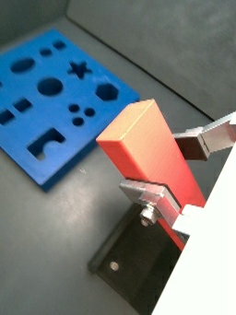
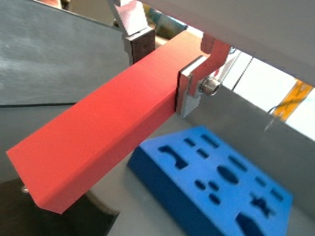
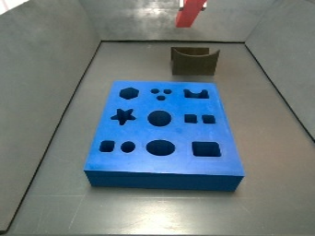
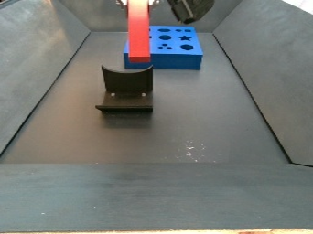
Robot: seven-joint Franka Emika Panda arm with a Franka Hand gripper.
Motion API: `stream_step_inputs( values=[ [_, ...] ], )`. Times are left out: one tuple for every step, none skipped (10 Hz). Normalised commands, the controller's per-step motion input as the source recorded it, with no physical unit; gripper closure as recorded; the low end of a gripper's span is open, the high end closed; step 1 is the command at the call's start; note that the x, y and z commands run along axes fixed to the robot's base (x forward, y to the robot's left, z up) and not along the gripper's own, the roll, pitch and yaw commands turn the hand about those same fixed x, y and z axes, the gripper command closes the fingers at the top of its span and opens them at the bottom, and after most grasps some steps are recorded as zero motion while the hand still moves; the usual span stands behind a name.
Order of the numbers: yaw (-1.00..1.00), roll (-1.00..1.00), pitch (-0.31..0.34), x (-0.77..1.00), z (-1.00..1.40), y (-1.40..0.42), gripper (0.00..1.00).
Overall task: Pick up the rectangle object. Move up. Place the rectangle object on the fixture. Regrasp the rectangle object. Move to above the board. Insert the rectangle object.
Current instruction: Place the rectangle object on the fixture.
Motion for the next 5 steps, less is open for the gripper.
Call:
stream_step_inputs(
  values=[
    [-0.19,-0.92,0.150,0.37,-0.03,0.05,1.00],
    [-0.19,-0.75,0.127,0.33,-0.03,0.05,1.00],
    [-0.20,-0.53,0.087,0.28,-0.03,0.06,1.00],
    [-0.20,-0.42,0.071,0.26,-0.03,0.06,1.00],
    [-0.18,-0.25,0.040,0.21,-0.02,0.05,1.00]
  ],
)
